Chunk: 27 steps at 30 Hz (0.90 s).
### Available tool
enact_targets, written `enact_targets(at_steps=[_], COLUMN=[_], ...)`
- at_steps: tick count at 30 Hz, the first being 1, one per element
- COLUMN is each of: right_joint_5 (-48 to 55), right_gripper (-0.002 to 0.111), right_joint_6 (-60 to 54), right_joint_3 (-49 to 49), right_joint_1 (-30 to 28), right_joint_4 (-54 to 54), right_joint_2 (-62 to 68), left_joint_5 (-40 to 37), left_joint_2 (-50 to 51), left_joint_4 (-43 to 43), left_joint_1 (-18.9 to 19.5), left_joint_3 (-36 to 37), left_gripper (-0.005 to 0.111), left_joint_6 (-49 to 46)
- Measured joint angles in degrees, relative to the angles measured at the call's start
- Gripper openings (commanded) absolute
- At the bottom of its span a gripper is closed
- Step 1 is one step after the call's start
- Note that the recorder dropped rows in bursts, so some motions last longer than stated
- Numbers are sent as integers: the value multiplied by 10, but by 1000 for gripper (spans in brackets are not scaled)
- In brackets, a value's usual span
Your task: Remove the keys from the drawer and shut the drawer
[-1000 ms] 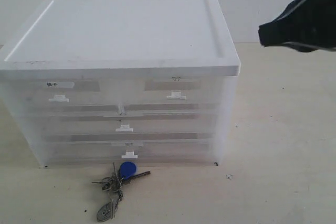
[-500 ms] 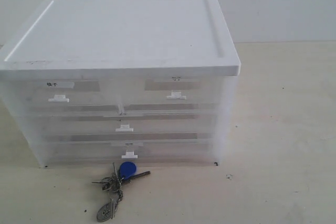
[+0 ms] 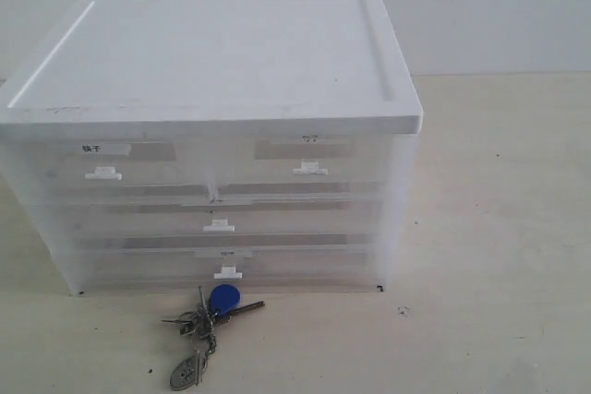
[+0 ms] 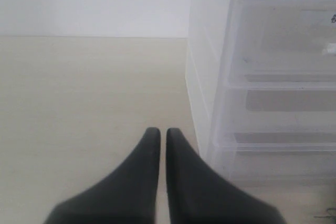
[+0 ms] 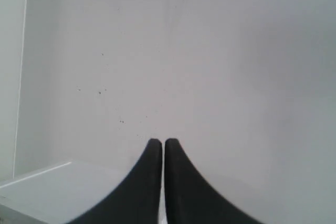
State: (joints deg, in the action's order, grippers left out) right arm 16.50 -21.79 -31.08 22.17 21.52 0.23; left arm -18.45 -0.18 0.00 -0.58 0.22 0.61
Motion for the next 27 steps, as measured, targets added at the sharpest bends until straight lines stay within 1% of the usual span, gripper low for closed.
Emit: enact_targets(at_steps=[7,10,15,27], right_joint_5=[-62,-80,-98,-104], right_gripper=[0,0,0,0], right_joint_6=[4,9,9,10], right_joint_3=[99,123,133,134], right_joint_1=[0,0,0,0], right_joint_4=[0,0,0,1], right_joint_2=[1,1,1,1], left_joint_5=[0,0,0,0], left_joint_2=[0,0,0,0], left_joint_4=[0,0,0,0], left_joint_1=[0,0,0,0], left_joint_3=[0,0,0,0], left_gripper=[5,5,5,5], left_joint_6=[0,0,0,0])
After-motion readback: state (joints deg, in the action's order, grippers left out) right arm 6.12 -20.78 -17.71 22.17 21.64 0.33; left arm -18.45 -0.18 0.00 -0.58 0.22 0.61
